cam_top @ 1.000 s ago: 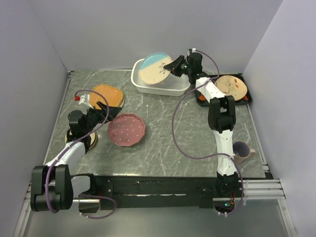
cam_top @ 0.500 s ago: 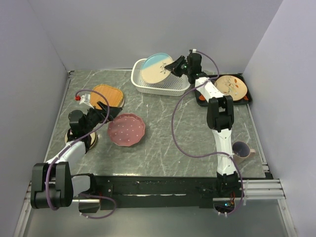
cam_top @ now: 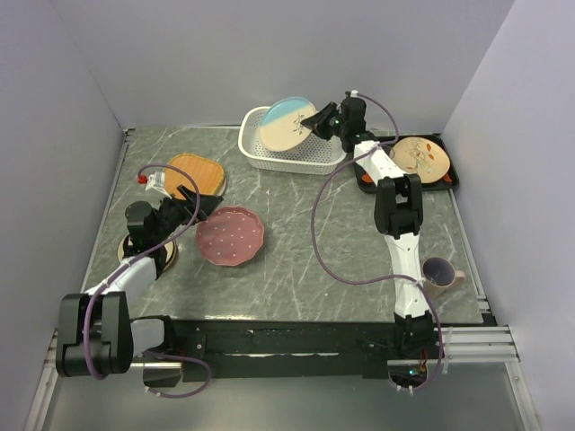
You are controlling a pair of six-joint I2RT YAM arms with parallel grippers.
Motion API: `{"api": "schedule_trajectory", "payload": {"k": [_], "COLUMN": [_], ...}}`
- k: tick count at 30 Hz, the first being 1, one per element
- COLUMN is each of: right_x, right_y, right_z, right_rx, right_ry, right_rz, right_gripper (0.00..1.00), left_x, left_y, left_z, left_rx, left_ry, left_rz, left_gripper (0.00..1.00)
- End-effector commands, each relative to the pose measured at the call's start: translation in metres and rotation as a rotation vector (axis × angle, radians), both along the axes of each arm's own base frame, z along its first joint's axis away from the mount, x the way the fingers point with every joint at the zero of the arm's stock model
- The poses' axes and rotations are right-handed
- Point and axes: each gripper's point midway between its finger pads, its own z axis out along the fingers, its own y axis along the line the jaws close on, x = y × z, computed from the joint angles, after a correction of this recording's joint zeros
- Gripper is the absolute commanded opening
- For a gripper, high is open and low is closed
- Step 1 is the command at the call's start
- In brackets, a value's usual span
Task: Place the plates into the plastic bin on the countertop
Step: Place the plate in the plastic bin.
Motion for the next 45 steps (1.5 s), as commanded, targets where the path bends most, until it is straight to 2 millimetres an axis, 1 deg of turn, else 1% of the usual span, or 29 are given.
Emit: {"api": "schedule_trajectory", "payload": {"k": [1, 2, 7, 12, 19, 24, 29, 30, 35, 42, 43, 45], "right_x": [0.014, 0.015, 0.019, 0.023, 0.028, 0.027, 0.026, 0.026, 0.025, 0.023, 0.023, 0.022], "right_y": [-0.004, -0.003, -0.005, -0.007, -0.010, -0.008, -0.010, -0.010, -0.011, -0.015, -0.016, -0.020], "right_z": [0.082, 0.077, 0.065, 0.048, 0.032, 0.018, 0.008, 0.004, 0.003, 0.005, 0.007, 0.004], "right_rx": [0.067, 0.066, 0.054, 0.039, 0.020, 0.005, -0.009, -0.011, -0.018, -0.055, -0.069, -0.100], "right_ry": [-0.226, -0.218, -0.204, -0.181, -0.163, -0.143, -0.130, -0.121, -0.120, -0.120, -0.127, -0.107], "right_rz": [-0.017, -0.019, -0.036, -0.047, -0.064, -0.062, -0.064, -0.064, -0.062, -0.069, -0.070, -0.090], "right_gripper": [0.00, 0.00, 0.00, 0.00, 0.00, 0.00, 0.00, 0.01, 0.05, 0.17, 0.21, 0.27], "left_x": [-0.001, -0.001, 0.001, 0.002, 0.003, 0.004, 0.005, 0.005, 0.005, 0.005, 0.005, 0.005], "left_y": [-0.006, -0.005, -0.005, -0.006, -0.007, -0.006, -0.007, -0.007, -0.007, -0.007, -0.007, -0.007], "left_z": [0.011, 0.010, 0.009, 0.006, 0.002, 0.003, 0.002, 0.002, 0.001, 0.001, 0.001, 0.001], "left_rx": [-0.001, 0.000, 0.002, -0.005, -0.006, -0.006, -0.010, -0.010, -0.009, -0.013, -0.014, -0.015], "left_ry": [-0.057, -0.055, -0.053, -0.044, -0.036, -0.038, -0.035, -0.035, -0.034, -0.036, -0.035, -0.034], "left_rz": [-0.033, -0.032, -0.033, -0.039, -0.041, -0.036, -0.041, -0.041, -0.039, -0.036, -0.036, -0.036], "left_gripper": [0.99, 0.99, 0.99, 0.99, 0.99, 0.99, 0.99, 0.99, 0.99, 0.99, 0.99, 0.99]}}
